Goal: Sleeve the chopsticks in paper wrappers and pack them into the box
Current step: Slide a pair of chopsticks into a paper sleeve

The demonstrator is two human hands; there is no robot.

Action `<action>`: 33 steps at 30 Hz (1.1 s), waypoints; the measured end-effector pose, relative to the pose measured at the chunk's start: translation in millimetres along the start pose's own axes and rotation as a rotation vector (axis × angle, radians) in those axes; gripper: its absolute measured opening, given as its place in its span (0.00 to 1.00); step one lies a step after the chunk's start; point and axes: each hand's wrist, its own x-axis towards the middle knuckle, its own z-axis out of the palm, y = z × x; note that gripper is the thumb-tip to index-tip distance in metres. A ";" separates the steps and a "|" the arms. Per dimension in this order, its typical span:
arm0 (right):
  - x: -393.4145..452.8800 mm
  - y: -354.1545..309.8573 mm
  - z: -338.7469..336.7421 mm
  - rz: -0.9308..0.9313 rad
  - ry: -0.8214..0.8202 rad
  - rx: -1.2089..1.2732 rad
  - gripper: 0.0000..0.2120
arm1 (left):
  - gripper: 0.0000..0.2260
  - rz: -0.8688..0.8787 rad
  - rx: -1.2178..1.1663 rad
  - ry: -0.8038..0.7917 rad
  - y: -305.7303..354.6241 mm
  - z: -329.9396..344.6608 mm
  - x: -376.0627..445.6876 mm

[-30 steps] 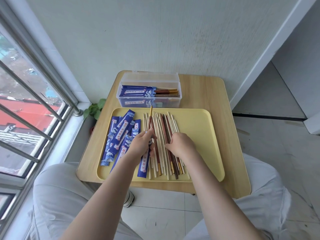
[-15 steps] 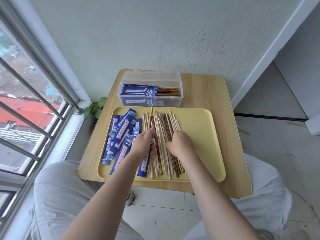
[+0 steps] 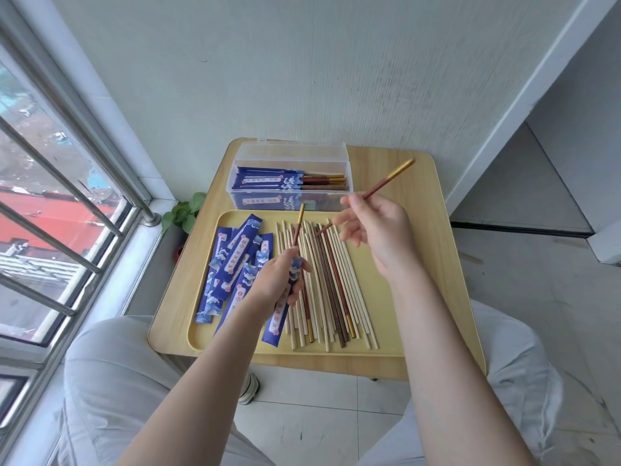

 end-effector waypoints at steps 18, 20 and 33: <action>17.7 1.5 -7.7 -0.054 0.236 -0.246 0.15 | 0.26 0.065 0.092 -0.143 11.4 -1.7 -6.2; 19.5 3.1 -4.1 -0.042 0.209 -0.261 0.15 | 0.26 0.075 0.094 -0.144 13.8 -0.2 -6.6; 29.8 0.7 11.5 0.224 0.013 -0.387 0.17 | 0.29 0.144 0.258 -0.053 33.0 -2.0 6.4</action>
